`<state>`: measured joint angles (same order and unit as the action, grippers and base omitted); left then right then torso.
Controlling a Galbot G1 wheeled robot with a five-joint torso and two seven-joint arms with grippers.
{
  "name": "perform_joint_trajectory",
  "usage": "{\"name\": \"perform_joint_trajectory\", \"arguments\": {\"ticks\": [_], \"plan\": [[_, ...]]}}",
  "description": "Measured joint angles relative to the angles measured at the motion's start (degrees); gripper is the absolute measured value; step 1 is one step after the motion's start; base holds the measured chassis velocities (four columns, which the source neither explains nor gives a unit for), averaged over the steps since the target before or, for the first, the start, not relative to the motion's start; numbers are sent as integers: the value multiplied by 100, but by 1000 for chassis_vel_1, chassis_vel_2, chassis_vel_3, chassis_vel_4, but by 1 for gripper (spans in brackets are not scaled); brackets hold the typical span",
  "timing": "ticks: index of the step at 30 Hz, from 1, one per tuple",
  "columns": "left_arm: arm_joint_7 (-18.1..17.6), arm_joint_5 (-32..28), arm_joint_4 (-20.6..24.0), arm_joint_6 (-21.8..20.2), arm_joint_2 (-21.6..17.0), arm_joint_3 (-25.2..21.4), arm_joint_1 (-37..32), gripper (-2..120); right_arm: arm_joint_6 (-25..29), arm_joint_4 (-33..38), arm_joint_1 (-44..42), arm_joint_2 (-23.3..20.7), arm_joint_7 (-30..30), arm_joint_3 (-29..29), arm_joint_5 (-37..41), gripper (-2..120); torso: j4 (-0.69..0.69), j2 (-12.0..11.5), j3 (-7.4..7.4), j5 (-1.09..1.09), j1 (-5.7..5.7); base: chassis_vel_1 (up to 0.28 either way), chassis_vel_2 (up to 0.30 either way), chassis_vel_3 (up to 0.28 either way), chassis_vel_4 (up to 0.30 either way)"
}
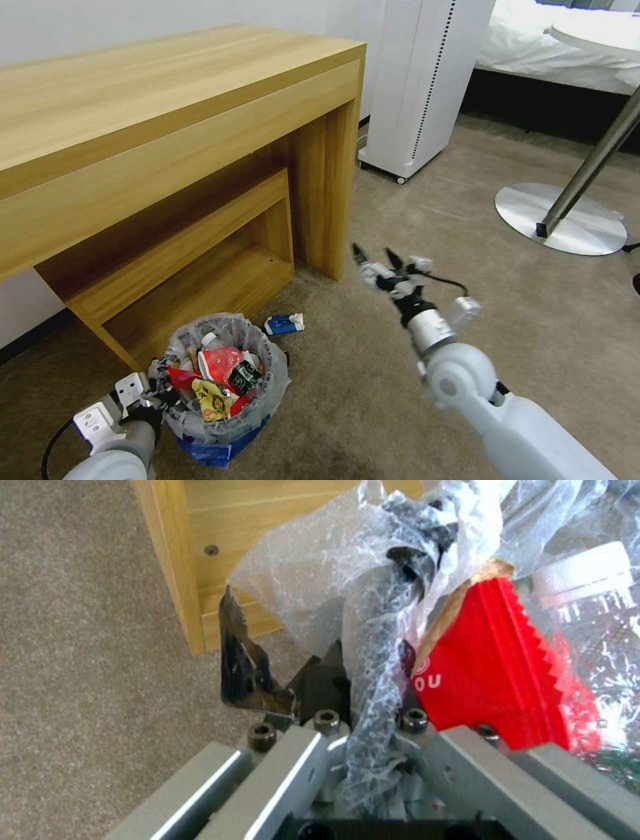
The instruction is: Pick up the trash bin and place the garbage on the floor into it.
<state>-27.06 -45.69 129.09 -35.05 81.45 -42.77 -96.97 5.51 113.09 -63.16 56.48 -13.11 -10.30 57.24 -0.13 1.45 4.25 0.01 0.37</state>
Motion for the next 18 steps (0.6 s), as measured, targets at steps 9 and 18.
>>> {"name": "perform_joint_trajectory", "arguments": {"ticks": [9,18], "plan": [[7,-82,-43,5,-120,25,49,0,84,-291,-474,146,189,-612,-120,100,0,0,0,0,0,0,0,0,0],[-1,-138,-46,6,-194,6,48,0,99,-428,-587,189,215,-672,-112,100,1,0,0,-1,0,-22,-19,26,17]]}}
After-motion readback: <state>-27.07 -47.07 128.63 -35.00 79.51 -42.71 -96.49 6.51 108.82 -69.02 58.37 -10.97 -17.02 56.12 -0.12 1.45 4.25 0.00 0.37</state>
